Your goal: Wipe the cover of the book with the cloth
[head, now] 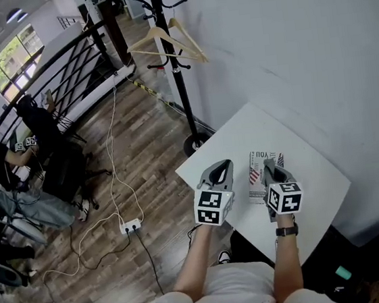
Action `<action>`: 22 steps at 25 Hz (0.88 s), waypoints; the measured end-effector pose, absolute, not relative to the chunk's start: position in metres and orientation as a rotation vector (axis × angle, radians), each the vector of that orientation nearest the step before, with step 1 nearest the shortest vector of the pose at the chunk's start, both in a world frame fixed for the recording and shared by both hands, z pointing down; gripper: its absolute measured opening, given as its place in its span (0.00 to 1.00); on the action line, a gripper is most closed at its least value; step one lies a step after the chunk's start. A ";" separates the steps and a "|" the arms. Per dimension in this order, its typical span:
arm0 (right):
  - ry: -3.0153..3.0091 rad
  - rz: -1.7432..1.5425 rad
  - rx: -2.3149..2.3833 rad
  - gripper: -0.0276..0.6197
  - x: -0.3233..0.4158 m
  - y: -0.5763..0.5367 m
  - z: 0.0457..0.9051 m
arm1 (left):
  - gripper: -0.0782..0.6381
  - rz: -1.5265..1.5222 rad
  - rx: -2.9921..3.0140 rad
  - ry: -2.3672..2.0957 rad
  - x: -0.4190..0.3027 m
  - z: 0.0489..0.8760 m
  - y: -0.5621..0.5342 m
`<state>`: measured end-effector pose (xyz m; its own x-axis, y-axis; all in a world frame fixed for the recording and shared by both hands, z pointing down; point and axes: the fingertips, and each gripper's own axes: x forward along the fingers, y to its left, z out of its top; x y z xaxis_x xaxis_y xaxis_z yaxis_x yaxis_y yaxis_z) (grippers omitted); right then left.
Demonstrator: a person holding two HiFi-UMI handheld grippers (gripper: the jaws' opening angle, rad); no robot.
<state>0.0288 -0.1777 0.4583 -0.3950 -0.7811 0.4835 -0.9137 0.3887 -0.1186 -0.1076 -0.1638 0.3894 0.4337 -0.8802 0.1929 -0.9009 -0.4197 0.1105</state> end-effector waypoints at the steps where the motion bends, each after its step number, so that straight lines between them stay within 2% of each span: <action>1: -2.299 0.538 1.472 0.10 0.031 -0.180 0.463 | 0.13 0.167 2.486 -1.552 -0.103 0.395 -0.168; 13: -2.179 0.702 1.503 0.10 0.084 -0.245 0.544 | 0.13 0.341 2.408 -1.386 -0.050 0.489 -0.236; 22: -2.192 0.772 1.327 0.10 0.056 -0.312 0.610 | 0.13 0.387 2.285 -1.366 -0.045 0.544 -0.266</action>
<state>0.0561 -0.3121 0.6104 -0.4282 -0.6397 0.6384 -0.8985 0.3772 -0.2247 -0.0449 -0.2658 0.5445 0.4708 -0.7568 0.4535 -0.8822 -0.4102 0.2314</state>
